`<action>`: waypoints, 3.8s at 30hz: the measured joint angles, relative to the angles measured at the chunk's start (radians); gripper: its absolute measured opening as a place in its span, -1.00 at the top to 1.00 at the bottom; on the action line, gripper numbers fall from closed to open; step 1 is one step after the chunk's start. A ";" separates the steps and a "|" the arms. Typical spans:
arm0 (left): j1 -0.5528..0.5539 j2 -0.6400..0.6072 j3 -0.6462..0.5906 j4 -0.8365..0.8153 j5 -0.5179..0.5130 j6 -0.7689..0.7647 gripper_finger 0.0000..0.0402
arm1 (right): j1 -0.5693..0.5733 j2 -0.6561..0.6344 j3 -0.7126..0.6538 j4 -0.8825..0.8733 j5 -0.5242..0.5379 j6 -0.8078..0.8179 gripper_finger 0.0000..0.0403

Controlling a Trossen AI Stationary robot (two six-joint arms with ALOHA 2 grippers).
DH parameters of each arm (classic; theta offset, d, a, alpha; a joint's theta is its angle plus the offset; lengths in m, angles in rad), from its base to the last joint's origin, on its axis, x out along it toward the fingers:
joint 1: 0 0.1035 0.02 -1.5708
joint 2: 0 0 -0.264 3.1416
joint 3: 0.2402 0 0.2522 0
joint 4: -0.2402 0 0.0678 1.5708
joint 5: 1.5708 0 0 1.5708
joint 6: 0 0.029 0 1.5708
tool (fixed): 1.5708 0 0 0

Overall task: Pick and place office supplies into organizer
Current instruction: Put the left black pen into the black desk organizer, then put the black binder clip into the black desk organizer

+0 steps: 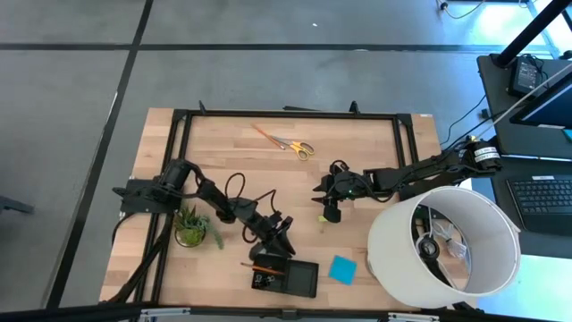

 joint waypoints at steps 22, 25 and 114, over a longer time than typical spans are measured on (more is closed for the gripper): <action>0.154 -0.120 0.000 -0.020 0.060 0.426 0.65 | 0.000 0.000 0.000 -0.048 -0.002 -0.030 0.22; 0.194 -0.120 0.000 -0.122 -0.024 0.475 0.60 | 0.000 0.000 0.000 -0.051 -0.002 -0.032 0.22; 0.353 -0.416 0.000 -1.204 -0.521 0.768 0.40 | -0.332 0.056 0.000 -0.433 0.344 0.108 0.22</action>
